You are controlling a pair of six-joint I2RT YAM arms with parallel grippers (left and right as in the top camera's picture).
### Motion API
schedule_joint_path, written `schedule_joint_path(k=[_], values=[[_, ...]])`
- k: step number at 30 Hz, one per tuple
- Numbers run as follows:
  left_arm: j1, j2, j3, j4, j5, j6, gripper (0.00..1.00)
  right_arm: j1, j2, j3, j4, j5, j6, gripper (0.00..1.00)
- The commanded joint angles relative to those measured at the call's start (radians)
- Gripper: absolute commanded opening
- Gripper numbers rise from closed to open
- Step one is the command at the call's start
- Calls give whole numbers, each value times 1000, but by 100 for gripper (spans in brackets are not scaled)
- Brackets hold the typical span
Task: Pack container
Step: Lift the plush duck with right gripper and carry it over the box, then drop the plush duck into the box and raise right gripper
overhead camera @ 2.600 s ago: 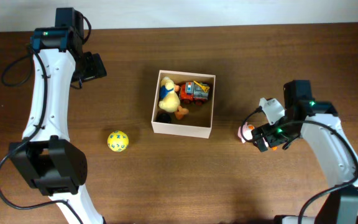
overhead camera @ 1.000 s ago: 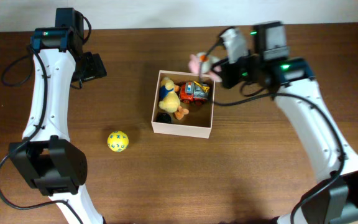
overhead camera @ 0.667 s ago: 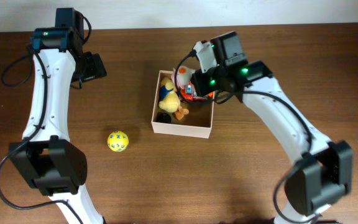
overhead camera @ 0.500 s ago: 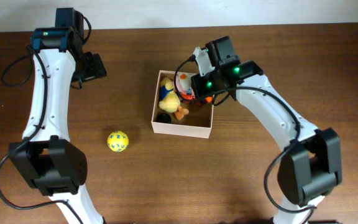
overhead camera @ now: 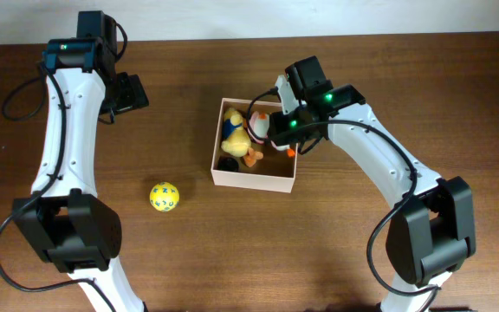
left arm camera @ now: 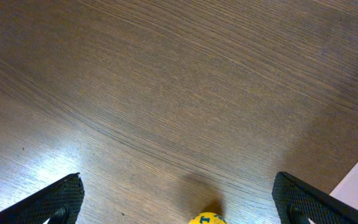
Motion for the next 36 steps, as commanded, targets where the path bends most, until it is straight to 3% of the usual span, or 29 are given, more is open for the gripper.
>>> schedule_joint_path(k=[1, 6, 13, 21, 25, 31, 35, 36], values=[[0, 8, 5, 0, -11, 9, 99, 6, -11, 21, -16, -3, 36, 37], [0, 8, 5, 0, -11, 9, 99, 6, -12, 25, -50, -37, 35, 38], [0, 8, 5, 0, -11, 9, 99, 6, -18, 35, -57, -45, 23, 72], [0, 8, 5, 0, -11, 9, 99, 6, -18, 108, -49, -44, -37, 73], [0, 8, 5, 0, -11, 9, 99, 6, -18, 163, -35, -42, -91, 65], [0, 8, 5, 0, -11, 9, 99, -52, -23, 253, -36, 177, -105, 74], [0, 8, 5, 0, -11, 9, 99, -177, -32, 324, -76, 301, -105, 86], [0, 8, 5, 0, -11, 9, 99, -204, -33, 330, -84, 299, -105, 98]])
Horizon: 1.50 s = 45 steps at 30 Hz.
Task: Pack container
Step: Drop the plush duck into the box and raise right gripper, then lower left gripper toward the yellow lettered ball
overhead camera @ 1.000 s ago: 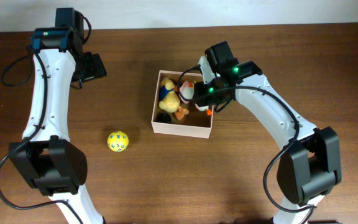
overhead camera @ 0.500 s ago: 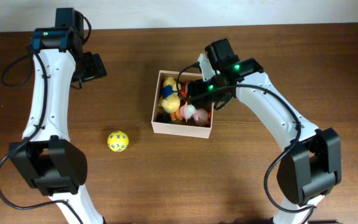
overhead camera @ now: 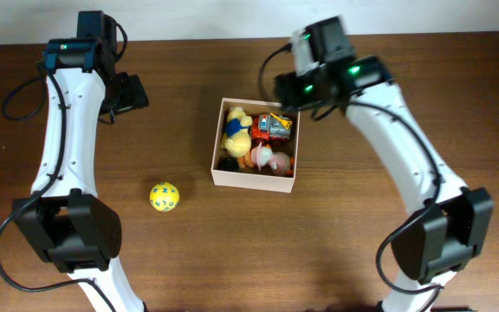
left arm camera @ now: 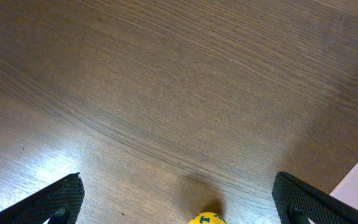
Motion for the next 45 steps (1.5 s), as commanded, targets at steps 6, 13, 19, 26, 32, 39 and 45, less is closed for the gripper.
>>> schedule_joint_path(k=[6, 13, 19, 26, 32, 39, 45], values=[[0, 8, 5, -1, -10, 9, 99, -243, -34, 61, -90, 123, -11, 99], [0, 8, 5, -1, -10, 9, 99, -300, -33, 61, -83, 124, -11, 99], [0, 8, 5, -1, -10, 9, 99, -306, -33, 61, -83, 123, -10, 99], [0, 8, 5, -1, -10, 9, 99, -306, -33, 61, -83, 123, -10, 99], [0, 8, 5, -78, -19, 61, 99, -306, -33, 61, -83, 123, -10, 99], [0, 8, 5, -139, -18, 61, 99, -306, -33, 61, -83, 123, -10, 99], [0, 8, 5, -139, -18, 61, 99, -306, -33, 61, -83, 123, -11, 99]])
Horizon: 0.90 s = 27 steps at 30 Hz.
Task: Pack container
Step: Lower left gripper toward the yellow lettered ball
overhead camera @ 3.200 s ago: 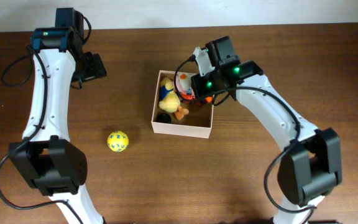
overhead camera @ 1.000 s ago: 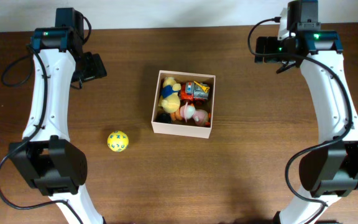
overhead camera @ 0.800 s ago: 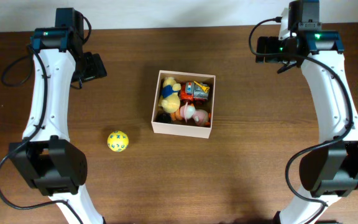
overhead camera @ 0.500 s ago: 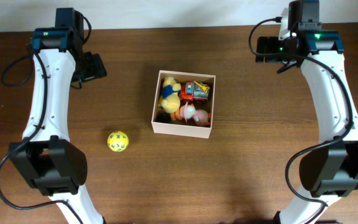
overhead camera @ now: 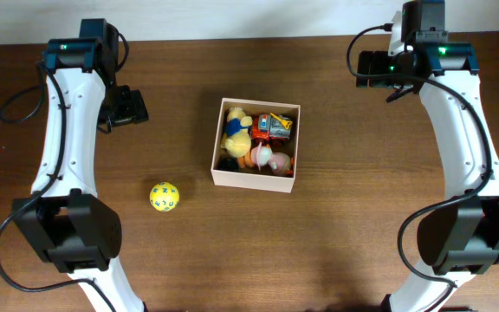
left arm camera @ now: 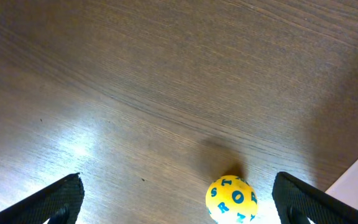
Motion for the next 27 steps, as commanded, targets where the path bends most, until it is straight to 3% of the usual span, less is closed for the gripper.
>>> schedule_joint_path(k=[1, 7, 10, 13, 19, 27], values=[[0, 8, 5, -4, -15, 16, 99, -8, -33, 17, 0, 12, -3, 99], [0, 8, 5, 168, 0, 15, 99, -8, -33, 17, 0, 12, -3, 99], [0, 8, 5, 199, 107, -11, 99, -8, -33, 17, 0, 12, -3, 99], [0, 8, 5, 187, 211, -1, 99, -8, -33, 17, 0, 12, -3, 99], [-15, 13, -25, 96, 275, 114, 94, -8, -33, 17, 0, 12, -3, 99], [-89, 13, -258, 114, 272, 113, 94, -8, -33, 17, 0, 12, -3, 99]])
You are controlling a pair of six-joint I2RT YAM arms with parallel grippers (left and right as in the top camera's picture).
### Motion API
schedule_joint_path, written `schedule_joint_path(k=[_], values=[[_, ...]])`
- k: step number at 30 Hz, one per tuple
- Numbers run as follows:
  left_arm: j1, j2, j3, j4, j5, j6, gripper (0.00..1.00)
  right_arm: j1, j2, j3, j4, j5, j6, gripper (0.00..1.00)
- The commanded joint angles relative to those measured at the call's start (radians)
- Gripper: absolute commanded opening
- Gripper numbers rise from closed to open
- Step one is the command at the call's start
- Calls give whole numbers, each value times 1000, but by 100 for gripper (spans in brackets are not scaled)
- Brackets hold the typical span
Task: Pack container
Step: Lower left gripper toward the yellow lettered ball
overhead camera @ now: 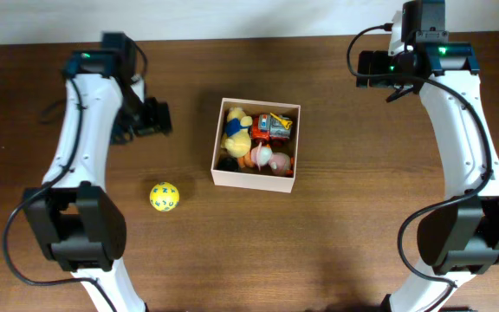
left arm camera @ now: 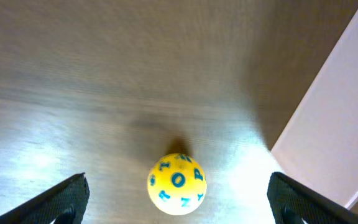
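Observation:
A yellow ball with blue letters lies on the wooden table, left of the white box. The box holds a yellow duck, a red-orange toy and a pink toy. My left gripper hangs above the table, beyond the ball and left of the box. In the left wrist view the gripper is wide open, the ball sits centred between its fingers below it, and the box wall is on the right. My right gripper is at the far right, away from the box.
Bare wooden table surrounds the box and ball. The table's far edge meets a white wall just behind both arms.
My left gripper has moved right, toward the box. In its wrist view the ball is now larger and centred, and the box wall fills the right side. The right arm has not moved.
My right gripper was down in the box among the toys, then raised at the box's far edge with a red-orange toy lying inside, then off at the far right. My left gripper stayed open at the far left, then shifted toward the ball, and now hangs nearer the box.

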Motion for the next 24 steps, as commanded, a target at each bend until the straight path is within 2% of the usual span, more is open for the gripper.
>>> schedule_joint_path(k=[1, 14, 24], values=[[-41, 12, -107, 32, 23, 23, 94, -8, -33, 17, 0, 12, -3, 99], [-59, 12, -328, 77, 15, 24, 92, -8, -33, 17, 0, 12, -3, 99], [-59, 12, -422, 159, 14, 39, 90, -8, -33, 17, 0, 12, -3, 99]])
